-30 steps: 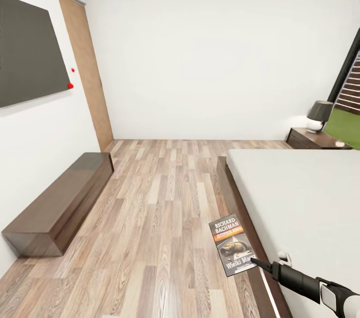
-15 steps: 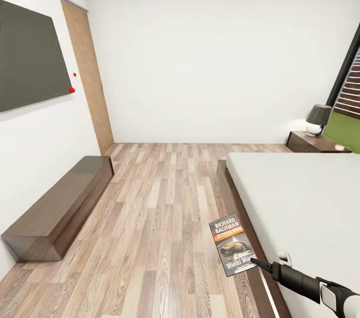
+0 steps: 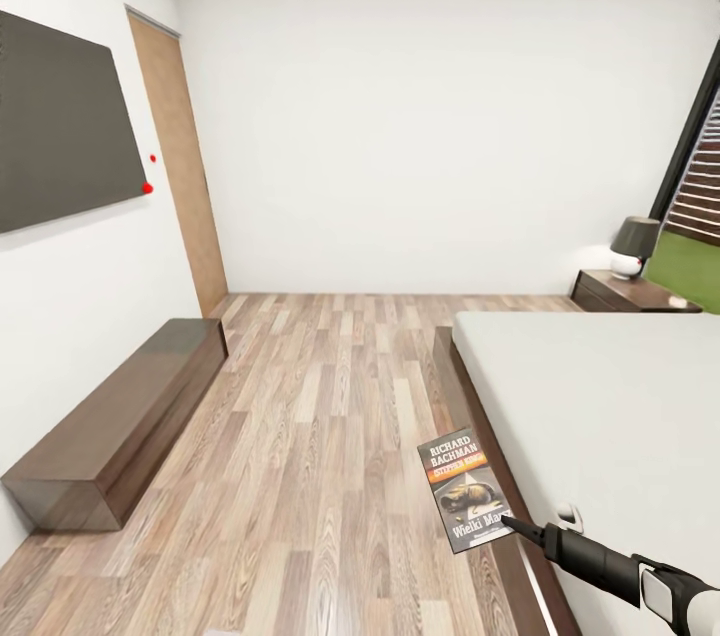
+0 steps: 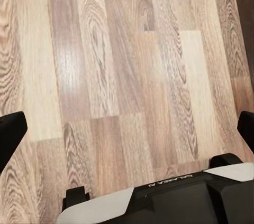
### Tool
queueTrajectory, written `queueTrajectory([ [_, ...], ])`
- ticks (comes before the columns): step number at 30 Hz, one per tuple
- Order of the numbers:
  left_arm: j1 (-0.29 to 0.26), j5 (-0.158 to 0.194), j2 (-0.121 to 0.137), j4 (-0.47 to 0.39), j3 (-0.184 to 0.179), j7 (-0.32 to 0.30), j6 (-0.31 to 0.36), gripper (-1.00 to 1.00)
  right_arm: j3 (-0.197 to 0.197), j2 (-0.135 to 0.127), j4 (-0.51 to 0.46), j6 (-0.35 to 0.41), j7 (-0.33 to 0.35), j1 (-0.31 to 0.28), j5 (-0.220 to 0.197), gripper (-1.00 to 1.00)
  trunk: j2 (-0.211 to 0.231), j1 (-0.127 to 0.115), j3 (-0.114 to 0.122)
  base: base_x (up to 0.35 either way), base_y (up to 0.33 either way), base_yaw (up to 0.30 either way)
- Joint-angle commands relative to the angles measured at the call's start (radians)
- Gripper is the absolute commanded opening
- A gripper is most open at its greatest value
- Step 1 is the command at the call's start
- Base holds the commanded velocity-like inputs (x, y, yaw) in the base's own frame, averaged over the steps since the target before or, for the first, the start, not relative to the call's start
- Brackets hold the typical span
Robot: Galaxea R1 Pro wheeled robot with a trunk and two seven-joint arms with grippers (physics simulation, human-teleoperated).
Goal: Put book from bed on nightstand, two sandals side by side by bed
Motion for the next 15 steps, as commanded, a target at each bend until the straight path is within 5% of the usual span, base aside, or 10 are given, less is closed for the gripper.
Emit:
queueTrajectory([
  [1,-0.001,-0.010,0.000,0.001,0.008,-0.002,-0.004,1.00,0.008,0.000,0.003,0.010,0.005,-0.002,-0.010,-1.00,-0.002,0.001,-0.001,0.000,0.000,0.000],
  [15,-0.001,-0.010,0.000,0.001,0.008,-0.002,-0.004,1.00,0.008,0.000,0.003,0.010,0.005,-0.002,-0.010,-1.00,-0.002,0.001,0.022,0.000,0.000,0.000],
])
